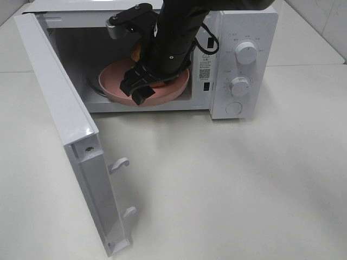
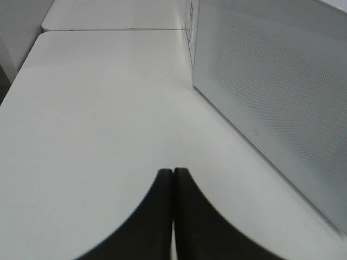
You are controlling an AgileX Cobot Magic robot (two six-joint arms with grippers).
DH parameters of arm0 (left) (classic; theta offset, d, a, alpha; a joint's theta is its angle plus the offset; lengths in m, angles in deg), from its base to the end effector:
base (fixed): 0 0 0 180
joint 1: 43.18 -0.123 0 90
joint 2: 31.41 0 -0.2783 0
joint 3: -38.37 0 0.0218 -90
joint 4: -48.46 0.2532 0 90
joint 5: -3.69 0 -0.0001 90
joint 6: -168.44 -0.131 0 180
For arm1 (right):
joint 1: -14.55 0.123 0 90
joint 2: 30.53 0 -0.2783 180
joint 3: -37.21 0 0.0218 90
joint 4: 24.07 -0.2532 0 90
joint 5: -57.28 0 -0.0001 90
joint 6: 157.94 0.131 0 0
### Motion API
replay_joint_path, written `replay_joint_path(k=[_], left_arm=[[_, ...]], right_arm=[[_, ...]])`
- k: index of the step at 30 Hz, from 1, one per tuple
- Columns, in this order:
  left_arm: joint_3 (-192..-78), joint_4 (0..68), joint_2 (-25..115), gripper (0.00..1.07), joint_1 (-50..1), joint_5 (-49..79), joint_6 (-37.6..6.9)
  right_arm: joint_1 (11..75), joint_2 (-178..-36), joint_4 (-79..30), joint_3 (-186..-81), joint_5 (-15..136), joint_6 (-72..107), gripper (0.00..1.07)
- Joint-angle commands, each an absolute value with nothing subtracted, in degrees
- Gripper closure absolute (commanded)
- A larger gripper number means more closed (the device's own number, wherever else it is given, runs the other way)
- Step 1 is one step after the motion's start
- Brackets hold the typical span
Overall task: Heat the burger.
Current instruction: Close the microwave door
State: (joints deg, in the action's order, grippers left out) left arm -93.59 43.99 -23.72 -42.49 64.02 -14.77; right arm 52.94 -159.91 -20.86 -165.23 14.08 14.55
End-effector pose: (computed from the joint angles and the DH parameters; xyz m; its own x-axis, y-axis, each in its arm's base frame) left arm 0.0385 -0.0093 0.2635 -0.4368 0.0226 -0.8993 0.0805 0.9967 -0.0141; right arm 0.3874 0.3006 0.1717 -0.5658 -0.6664 -0.4855 -0.7129 0.6913 -0.1180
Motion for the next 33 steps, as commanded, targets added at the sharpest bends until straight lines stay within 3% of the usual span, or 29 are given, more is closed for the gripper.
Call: replay_joint_path(k=[1,17,27,33], left_arm=[[-93.59,43.99,-24.75,1.06,-42.55,63.33,-14.71],[-93.59,44.05,-24.75,1.06,-42.55,63.33,-14.71],[-93.59,44.05,-24.75,1.06,-42.55,63.33,-14.71],[-93.59,44.05,-24.75,1.06,-42.55,63.33,-14.71]], right_arm=[[53.28,-158.77,-21.26,-165.63,11.33,19.31,0.33],[53.11,-154.24,-26.07,-165.63,-13.59,24.35,0.33],[52.59,-152.01,-19.94,-161.34,-14.17,28.76,0.34],[48.41,-147.94,-19.88,-154.80,-14.17,29.16,0.34]])
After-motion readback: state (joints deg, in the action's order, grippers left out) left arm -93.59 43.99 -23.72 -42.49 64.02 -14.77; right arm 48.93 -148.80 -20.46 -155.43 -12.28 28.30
